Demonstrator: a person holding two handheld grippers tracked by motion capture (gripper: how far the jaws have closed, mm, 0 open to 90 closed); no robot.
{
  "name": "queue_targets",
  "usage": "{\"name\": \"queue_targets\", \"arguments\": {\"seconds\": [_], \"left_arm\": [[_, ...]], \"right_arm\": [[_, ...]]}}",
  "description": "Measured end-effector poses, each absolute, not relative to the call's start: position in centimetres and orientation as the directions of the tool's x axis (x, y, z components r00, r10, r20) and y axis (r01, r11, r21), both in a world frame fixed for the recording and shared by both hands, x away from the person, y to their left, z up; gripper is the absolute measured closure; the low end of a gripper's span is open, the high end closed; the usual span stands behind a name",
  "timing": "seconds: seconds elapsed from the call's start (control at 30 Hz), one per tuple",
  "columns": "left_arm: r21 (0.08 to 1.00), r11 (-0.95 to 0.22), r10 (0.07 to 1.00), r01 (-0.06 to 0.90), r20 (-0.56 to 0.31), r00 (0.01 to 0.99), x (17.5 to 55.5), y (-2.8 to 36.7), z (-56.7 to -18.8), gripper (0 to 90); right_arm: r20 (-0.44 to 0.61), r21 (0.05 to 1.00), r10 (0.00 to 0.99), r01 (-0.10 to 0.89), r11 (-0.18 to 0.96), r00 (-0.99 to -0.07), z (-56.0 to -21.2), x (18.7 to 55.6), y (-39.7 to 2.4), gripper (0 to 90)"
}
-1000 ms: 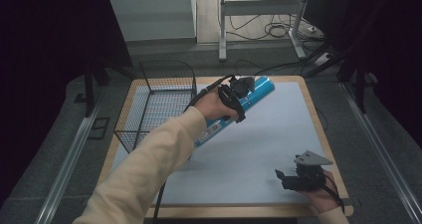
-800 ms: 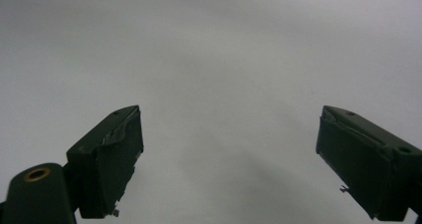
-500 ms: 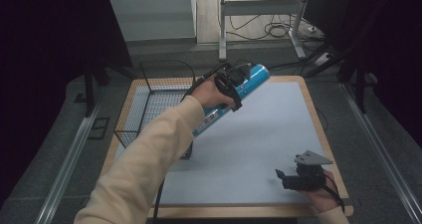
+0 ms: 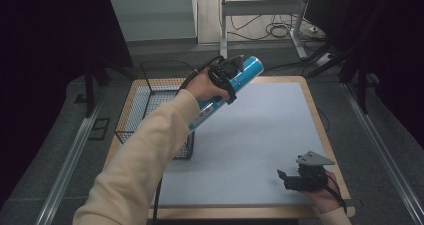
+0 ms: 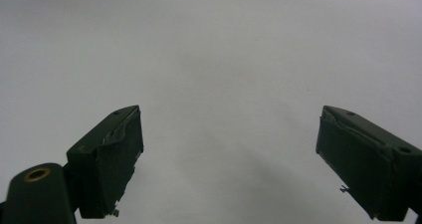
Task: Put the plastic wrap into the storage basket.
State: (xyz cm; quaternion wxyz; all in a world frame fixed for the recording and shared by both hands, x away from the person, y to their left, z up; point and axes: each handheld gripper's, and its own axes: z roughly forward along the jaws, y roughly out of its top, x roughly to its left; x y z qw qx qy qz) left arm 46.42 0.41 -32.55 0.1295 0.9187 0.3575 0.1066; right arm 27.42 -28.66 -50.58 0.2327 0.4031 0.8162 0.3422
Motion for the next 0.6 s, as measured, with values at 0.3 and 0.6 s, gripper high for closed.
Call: {"name": "queue_targets", "arguments": {"seconds": [0.3,0.6], "left_arm": [[0.310,-0.699,0.699,0.645,0.107,0.707,47.0,1.9,-32.0,31.3],[0.313,-0.665,0.736,0.678,0.123,0.665,48.1,3.5,-32.0,31.4]], "right_arm": [[-0.105,0.744,0.817,0.501,0.443,-0.567,-50.6,27.4,-28.6,11.6],[-0.109,0.743,0.817,0.500,0.446,-0.567,-50.6,27.4,-28.6,11.6]]}}
